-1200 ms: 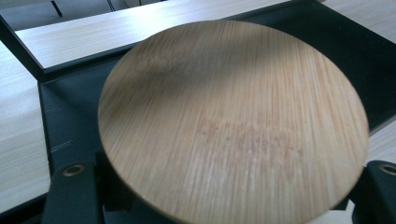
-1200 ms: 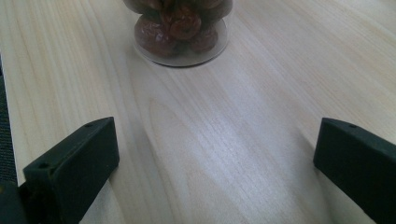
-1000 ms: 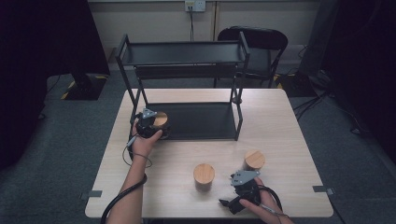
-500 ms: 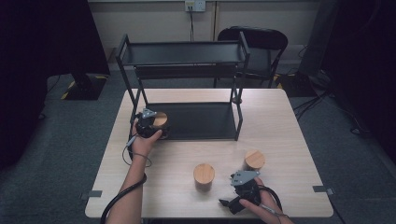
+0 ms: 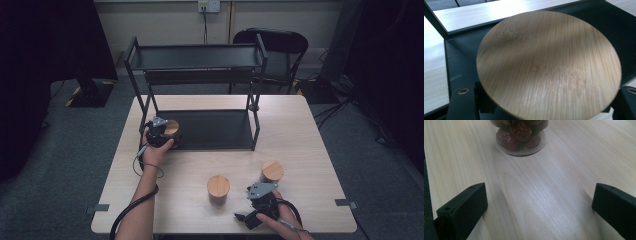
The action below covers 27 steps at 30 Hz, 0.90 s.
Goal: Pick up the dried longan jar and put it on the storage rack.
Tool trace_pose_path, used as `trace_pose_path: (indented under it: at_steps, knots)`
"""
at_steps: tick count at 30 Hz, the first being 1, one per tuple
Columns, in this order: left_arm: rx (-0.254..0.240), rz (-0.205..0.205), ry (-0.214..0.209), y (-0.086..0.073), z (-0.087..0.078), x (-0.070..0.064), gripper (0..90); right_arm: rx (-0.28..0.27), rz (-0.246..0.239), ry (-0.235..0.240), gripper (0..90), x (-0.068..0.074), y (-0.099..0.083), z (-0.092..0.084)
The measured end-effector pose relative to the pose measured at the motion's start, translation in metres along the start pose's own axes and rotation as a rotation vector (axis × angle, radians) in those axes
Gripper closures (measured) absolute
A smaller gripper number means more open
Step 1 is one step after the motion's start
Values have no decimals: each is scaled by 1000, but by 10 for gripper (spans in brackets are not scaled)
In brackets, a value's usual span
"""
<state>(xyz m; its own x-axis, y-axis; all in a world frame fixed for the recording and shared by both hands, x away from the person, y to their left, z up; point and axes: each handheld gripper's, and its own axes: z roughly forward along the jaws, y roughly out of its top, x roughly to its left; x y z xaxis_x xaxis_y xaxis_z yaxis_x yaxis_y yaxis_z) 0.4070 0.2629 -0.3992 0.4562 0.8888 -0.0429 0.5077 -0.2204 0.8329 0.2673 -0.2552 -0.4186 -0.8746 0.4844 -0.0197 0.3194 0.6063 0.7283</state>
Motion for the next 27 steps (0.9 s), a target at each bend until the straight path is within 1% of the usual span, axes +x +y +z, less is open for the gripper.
trace_pose_path:
  at_steps: [3, 5, 12, 20, 27]
  knots:
    - [-1, -1, 0, 0, 1, 0, 258, 0, 0, 0, 0, 0, 0, 0]
    - [3, 9, 7, 1, 2, -1, 258, 0, 0, 0, 0, 0, 0, 0]
    - [3, 23, 23, 1, 5, -4, 258, 0, 0, 0, 0, 0, 0, 0]
    - [-3, 14, 38, 1, 10, -5, 258, 0, 0, 0, 0, 0, 0, 0]
    - [-7, 25, 48, 2, 13, -6, 258, 0, -1, 0, 0, 0, 0, 0]
